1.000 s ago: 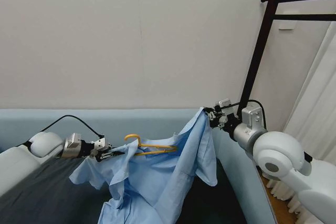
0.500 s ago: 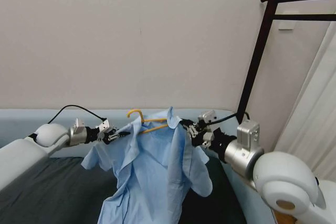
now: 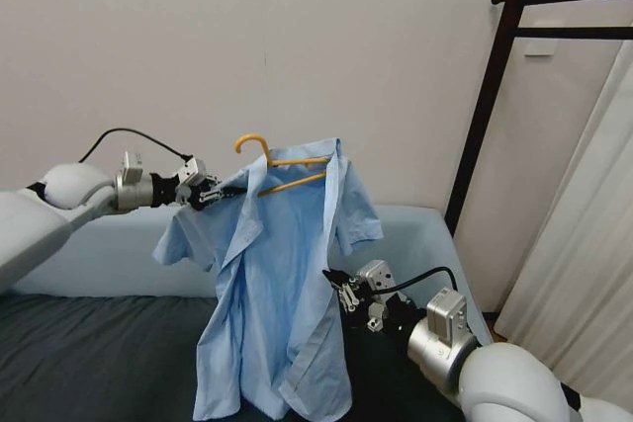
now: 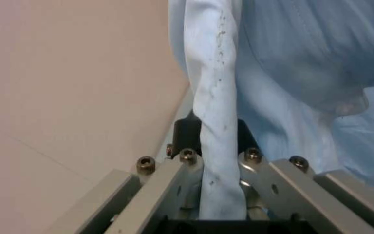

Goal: Pick up the clothes from the sofa and hang them on the clothes hanger.

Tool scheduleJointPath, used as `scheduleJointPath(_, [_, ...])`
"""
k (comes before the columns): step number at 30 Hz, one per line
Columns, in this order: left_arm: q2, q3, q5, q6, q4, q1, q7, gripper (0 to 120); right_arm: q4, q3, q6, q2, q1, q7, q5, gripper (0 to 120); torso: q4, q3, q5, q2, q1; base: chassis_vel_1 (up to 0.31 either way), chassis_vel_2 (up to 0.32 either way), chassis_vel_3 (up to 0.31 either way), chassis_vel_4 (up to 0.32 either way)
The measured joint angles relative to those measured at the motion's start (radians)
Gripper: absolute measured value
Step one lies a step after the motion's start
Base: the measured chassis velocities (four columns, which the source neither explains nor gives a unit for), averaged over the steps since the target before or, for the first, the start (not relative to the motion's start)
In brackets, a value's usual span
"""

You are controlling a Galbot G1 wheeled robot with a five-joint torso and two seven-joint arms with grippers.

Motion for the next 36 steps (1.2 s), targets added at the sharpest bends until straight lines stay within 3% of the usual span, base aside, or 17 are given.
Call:
scheduleJointPath(8, [-0.007, 0.024, 0.001, 0.0, -0.036, -0.036, -0.004, 1, -0.028, 0.007, 0.025, -0.002, 0.006, -0.016, -0.025, 2, 0.0, 0.0, 0.0, 0.0, 0.0, 0.0, 0.0, 0.0, 0.0])
scheduleJointPath(19, [-0.025, 0.024, 0.003, -0.017, -0.026, 0.013, -0.044, 1, -0.035, 0.052, 0.089, 0.006, -0.164, 0.003, -0.174, 41, -0.0006, 0.0, 0.0002, 0.0, 0.0, 0.0, 0.0, 0.0, 0.0])
scheduleJointPath(27, [-0.038, 0.036, 0.014, -0.008, -0.037, 0.025, -0.038, 1, -0.046, 0.092, 0.137, 0.032, 0.034, 0.23, -0.026, 73, 0.0003, 0.0, -0.0002, 0.0, 0.0, 0.0, 0.0, 0.0, 0.0])
scheduleJointPath(36, [-0.054, 0.036, 0.01, 0.021, -0.087, 0.057, -0.064, 1, -0.097, 0.032, 0.108, 0.044, 0.154, 0.253, 0.008, 99, -0.0001, 0.0, 0.0, 0.0, 0.0, 0.0, 0.0, 0.0, 0.0])
